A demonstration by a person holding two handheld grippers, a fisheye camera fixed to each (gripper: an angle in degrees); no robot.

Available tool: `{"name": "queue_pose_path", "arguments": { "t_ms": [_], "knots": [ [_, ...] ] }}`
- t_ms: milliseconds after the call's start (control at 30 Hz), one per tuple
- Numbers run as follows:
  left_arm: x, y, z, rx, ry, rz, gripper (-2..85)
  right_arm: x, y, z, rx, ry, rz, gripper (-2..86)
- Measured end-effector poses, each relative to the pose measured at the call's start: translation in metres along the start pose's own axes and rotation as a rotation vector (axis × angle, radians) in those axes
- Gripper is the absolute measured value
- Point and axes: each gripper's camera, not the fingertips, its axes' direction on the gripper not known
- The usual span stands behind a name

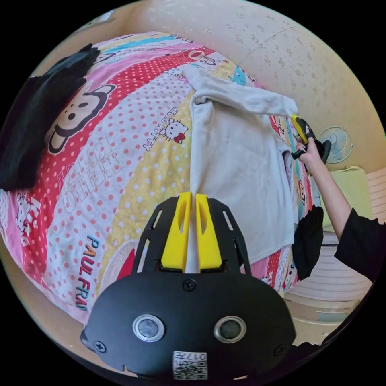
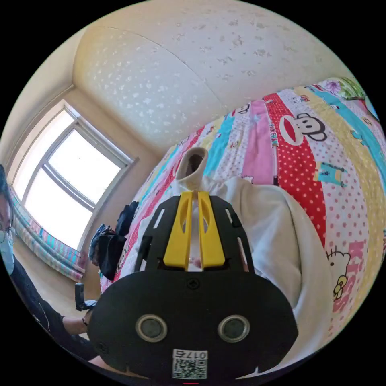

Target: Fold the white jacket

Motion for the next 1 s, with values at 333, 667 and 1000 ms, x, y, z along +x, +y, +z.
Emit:
{"name": "queue_pose_path", "arguments": {
  "t_ms": [333,667,1000],
  "knots": [
    [-0.082,0.042,-0.002,0.059,0.134,-0.158,-0.5,0.035,0.084,-0.061,0.173,-0.088,0.243,14.3],
    [-0.034,0.023,0.011,0.175,0.414,0.196,-1.0,-0.083,0.209,-0.132,0.123,0.408,0.306,10.2],
    [-0.133,-0.016,0.191,-0.126,0.917,0.159,-1.0,-0.198,0.176,0.060,-0.651,0.899,-0.389,10.2]
  ]
}}
